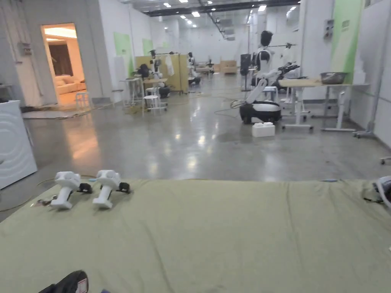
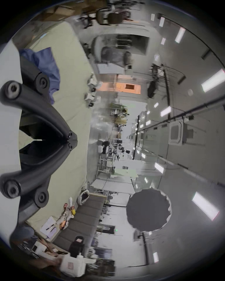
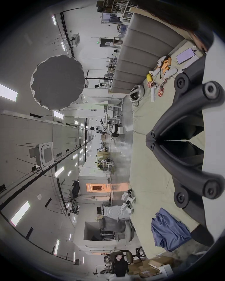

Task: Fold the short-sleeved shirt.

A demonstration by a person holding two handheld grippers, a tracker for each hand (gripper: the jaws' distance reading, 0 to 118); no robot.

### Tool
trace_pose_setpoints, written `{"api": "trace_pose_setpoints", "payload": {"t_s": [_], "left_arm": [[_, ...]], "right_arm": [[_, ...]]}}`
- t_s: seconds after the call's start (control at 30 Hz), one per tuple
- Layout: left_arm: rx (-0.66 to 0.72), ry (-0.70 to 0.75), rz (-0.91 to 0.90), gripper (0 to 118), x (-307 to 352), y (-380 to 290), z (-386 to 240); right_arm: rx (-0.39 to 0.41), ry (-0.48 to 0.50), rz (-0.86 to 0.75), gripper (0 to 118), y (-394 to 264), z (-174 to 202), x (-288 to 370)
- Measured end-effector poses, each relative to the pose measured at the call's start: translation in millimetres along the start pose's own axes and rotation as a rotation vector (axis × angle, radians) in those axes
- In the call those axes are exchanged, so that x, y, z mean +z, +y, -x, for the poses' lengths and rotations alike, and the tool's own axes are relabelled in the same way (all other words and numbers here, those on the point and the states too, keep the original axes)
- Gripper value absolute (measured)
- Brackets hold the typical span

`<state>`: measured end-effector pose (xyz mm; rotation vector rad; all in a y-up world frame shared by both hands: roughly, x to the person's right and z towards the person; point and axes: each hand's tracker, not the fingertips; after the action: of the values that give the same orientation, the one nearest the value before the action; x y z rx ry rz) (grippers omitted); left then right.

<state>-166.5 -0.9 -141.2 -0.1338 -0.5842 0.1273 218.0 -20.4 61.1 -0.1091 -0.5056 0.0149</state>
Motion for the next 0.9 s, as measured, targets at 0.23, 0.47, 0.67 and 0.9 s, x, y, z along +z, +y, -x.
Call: {"api": "trace_pose_setpoints", "payload": {"t_s": [0.23,0.47,0.67,0.9], "left_arm": [[0.038,0.098,0.333,99,-51.7,-46.0,83.9],[0.131,0.227,0.597,106,-137.9,-130.6,182.0],[0.094,0.274,0.724,111,-214.1,-189.3,227.1],[0.043,0.324,0.848,103,-245.7,-239.0,229.9]], "right_arm": [[-0.082,0.045,0.123,2,-27.6,-0.9,-9.3],[-0.135,0.034,0.268,2,-53.4,1.4,-25.8],[-0.139,-0.003,0.38,2,-68.1,7.8,-41.3],[-0.109,-0.029,0.498,2,-84.4,21.1,-52.1]]}}
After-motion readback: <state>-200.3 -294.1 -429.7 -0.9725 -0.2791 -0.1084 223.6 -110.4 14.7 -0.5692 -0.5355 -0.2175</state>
